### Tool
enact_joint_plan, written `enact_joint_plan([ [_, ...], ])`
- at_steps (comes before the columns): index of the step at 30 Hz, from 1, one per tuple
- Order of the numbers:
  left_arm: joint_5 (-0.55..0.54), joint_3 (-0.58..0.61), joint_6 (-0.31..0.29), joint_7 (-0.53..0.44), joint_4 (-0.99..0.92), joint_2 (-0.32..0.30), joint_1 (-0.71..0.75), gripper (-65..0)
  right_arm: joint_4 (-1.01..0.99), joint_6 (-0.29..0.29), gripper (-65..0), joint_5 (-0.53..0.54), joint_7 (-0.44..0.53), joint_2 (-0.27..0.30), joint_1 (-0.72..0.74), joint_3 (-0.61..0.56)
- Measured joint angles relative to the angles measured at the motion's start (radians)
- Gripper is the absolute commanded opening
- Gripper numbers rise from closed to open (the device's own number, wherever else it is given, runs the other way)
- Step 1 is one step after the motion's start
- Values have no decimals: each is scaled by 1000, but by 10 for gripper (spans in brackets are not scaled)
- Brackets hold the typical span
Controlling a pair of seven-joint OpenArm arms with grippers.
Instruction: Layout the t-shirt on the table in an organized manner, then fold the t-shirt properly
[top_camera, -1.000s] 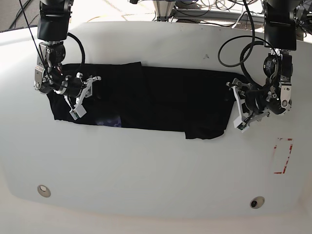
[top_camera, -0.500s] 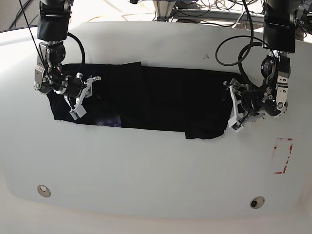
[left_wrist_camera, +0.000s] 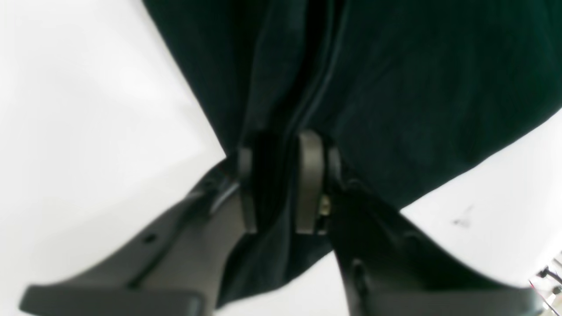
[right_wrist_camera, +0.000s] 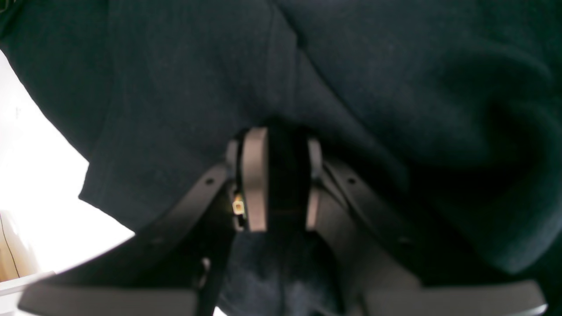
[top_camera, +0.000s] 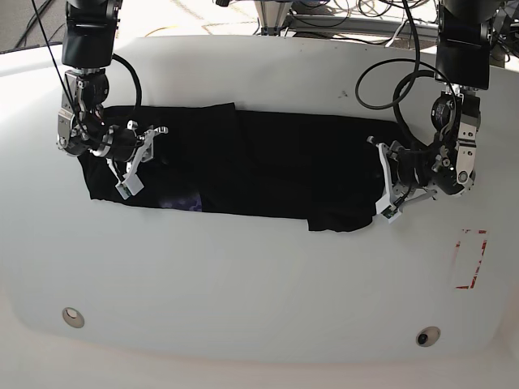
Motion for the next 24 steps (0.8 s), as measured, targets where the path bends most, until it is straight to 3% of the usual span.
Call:
enact_joint_plan([
  [10, 0, 0, 0, -16, 0, -2, -6, -640, 0, 0, -520, 0, 2, 0, 0, 0],
  [24, -4, -1, -3, -16, 1, -2, -8, -640, 0, 0, -520, 0, 2, 0, 0, 0],
])
